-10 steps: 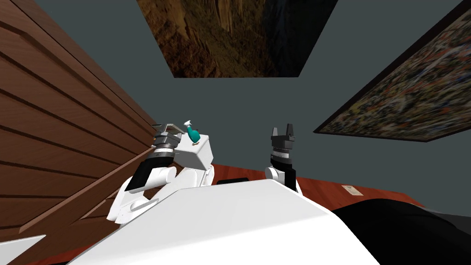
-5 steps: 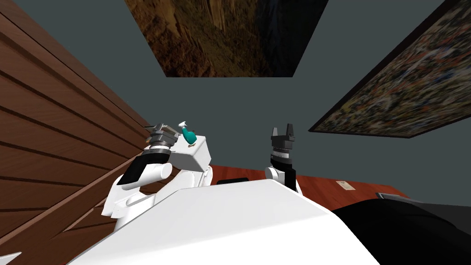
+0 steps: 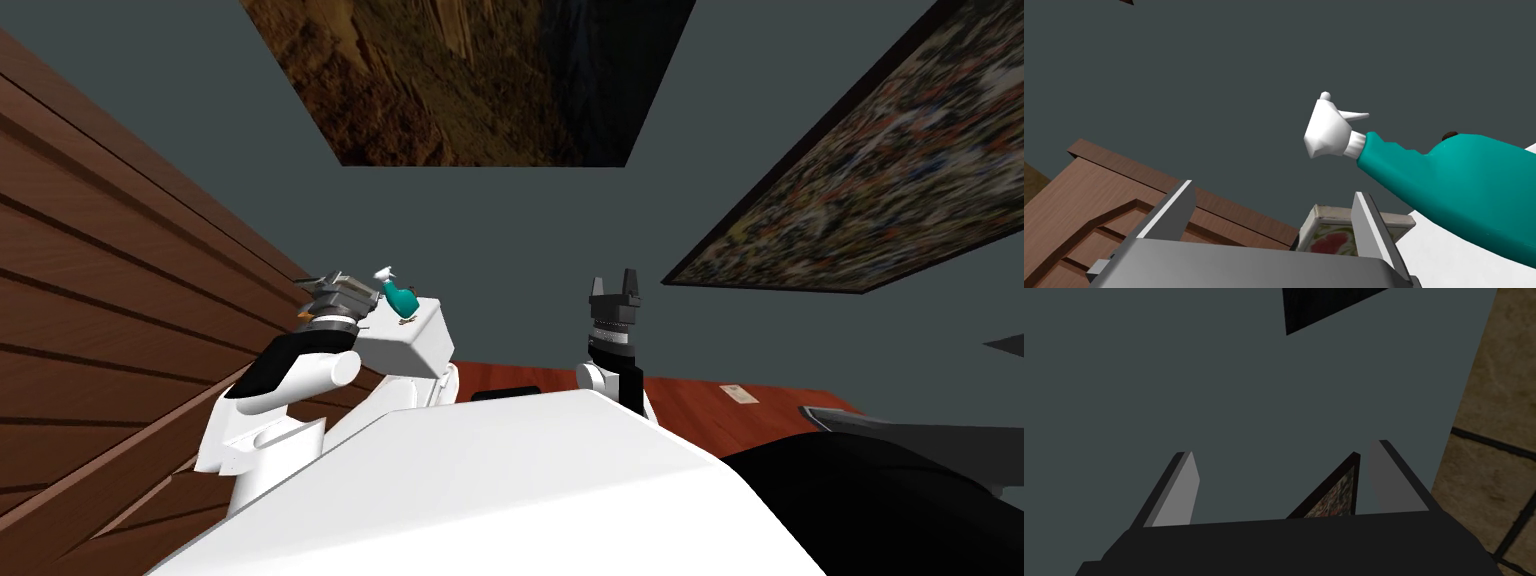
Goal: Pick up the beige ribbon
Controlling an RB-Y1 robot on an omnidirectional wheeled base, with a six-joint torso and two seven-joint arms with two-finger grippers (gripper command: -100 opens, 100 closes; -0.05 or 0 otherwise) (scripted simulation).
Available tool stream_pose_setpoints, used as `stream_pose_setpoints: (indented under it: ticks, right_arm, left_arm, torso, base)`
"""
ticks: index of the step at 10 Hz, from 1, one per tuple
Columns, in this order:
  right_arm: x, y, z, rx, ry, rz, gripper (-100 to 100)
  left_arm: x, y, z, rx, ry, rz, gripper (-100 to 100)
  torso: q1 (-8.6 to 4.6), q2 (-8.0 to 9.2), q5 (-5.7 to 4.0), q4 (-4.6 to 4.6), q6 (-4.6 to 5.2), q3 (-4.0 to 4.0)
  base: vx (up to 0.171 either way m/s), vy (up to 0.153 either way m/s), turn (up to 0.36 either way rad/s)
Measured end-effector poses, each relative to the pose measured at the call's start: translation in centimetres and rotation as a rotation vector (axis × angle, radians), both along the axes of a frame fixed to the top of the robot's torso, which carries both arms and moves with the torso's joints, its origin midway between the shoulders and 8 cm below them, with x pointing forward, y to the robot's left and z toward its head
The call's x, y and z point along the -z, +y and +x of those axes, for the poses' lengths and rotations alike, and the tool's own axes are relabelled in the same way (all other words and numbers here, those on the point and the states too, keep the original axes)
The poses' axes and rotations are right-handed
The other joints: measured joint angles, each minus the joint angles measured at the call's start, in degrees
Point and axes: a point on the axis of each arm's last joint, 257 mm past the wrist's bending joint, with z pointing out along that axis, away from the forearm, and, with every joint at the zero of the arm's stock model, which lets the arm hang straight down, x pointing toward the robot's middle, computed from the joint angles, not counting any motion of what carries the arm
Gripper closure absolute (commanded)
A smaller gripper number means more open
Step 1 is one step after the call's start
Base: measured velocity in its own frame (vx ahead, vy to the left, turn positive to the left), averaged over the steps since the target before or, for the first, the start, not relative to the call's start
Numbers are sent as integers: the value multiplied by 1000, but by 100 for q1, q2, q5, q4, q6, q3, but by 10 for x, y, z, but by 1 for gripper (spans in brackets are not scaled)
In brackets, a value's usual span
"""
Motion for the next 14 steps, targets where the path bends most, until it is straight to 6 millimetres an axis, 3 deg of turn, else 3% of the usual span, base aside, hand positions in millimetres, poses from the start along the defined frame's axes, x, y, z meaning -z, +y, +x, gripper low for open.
stream_pose_setpoints:
  ticks: [14]
  right_arm:
    - [0,0,0,0,0,0,0]
  left_arm:
    - [26,88,-16,-138,114,-376,-100]
  torso:
    - [0,-6,0,-2,-2,-4]
  base:
    - [19,-21,-53]
